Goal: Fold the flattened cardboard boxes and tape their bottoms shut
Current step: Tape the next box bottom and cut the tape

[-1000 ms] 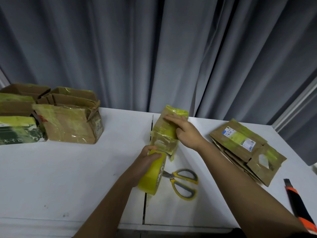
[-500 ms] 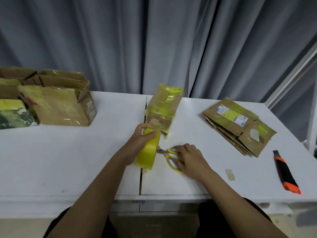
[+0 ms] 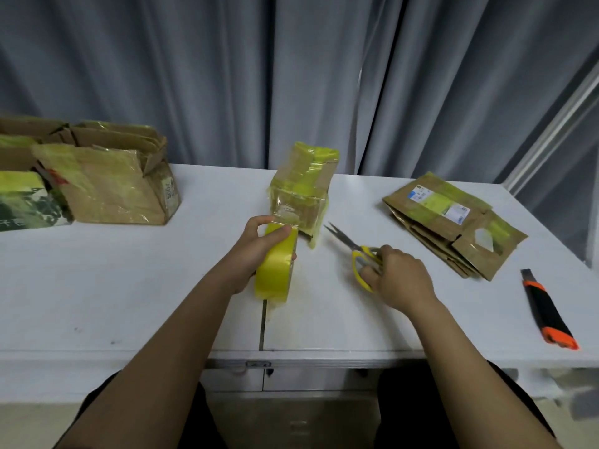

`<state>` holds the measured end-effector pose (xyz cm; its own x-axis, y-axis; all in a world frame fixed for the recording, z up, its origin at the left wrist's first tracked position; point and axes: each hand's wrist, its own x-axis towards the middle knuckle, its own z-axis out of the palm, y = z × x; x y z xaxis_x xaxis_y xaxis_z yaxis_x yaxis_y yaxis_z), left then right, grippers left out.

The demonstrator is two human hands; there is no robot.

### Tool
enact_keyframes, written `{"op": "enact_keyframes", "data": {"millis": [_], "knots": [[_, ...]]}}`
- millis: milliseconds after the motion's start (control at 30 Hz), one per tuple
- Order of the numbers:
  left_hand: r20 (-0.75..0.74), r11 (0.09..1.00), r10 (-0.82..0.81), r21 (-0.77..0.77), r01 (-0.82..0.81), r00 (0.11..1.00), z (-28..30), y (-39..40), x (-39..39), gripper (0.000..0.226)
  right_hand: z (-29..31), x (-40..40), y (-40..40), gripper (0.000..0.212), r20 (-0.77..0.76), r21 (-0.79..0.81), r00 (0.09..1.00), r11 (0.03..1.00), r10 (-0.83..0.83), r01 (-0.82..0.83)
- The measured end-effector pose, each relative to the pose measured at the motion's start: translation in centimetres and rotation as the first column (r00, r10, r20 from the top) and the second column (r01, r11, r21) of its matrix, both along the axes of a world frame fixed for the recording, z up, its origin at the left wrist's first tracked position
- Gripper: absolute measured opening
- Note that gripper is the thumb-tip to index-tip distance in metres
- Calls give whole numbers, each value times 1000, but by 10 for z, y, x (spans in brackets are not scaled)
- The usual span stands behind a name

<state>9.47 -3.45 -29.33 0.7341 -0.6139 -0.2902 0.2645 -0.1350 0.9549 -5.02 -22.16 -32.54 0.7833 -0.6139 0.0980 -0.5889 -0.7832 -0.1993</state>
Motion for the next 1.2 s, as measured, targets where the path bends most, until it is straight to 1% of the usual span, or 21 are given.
{"op": "enact_keyframes", "data": {"millis": [67,100,167,200,267,300,400,500,600,733,800,833,900,933,1000,1067,1133,1200], "knots": [[-1,1000,6,-2,-6,1000,1,0,-2,43,13,-5,-1,32,158,216,987,976,-35,0],[0,1000,8,-3,-8,1000,1,0,-3,42,18,-8,-1,27,216,316,976,948,-22,-48],[4,1000,12,-7,-12,1000,3,0,-6,42,23,-13,-1,19,259,452,966,882,16,-136],[3,1000,16,-12,-16,1000,4,0,-7,41,25,-14,-1,22,257,487,966,858,37,-162],[1,1000,19,-20,-19,1000,5,1,-8,42,28,-16,0,41,248,541,967,819,62,-191],[1,1000,19,-18,-19,1000,5,1,-8,42,30,-16,-2,45,248,558,967,806,62,-195],[8,1000,13,-9,-13,1000,6,2,-8,42,36,-19,-7,39,240,616,967,757,85,-219],[5,1000,13,-14,-13,1000,5,1,-7,42,44,-23,-8,43,197,665,972,712,124,-226],[14,1000,25,-5,-25,1000,4,0,-7,40,47,-25,-8,45,153,661,979,722,137,-204],[15,999,39,-28,-38,999,5,-3,-10,39,50,-31,-6,45,215,649,974,734,77,-201],[24,999,37,-18,-36,999,5,-3,-11,38,51,-32,-6,44,215,670,972,709,96,-219],[28,999,32,-16,-31,999,6,-4,-12,39,52,-32,-5,43,192,683,974,697,117,-219],[34,1000,21,-18,-20,999,7,-3,-13,39,52,-28,0,44,138,689,977,693,161,-212],[36,1000,17,-20,-17,999,7,-2,-14,37,51,-25,3,45,137,679,975,700,176,-222],[36,999,23,-24,-22,999,8,0,-16,36,51,-16,8,45,198,624,962,733,189,-272],[40,999,43,-29,-42,998,8,1,-15,38,53,-5,10,48,245,532,951,793,190,-296],[64,997,70,-24,-68,996,7,1,-14,39,59,3,10,51,255,418,944,856,210,-303],[79,995,91,-33,-89,993,7,1,-13,39,68,7,11,45,248,309,941,902,228,-300]]}}
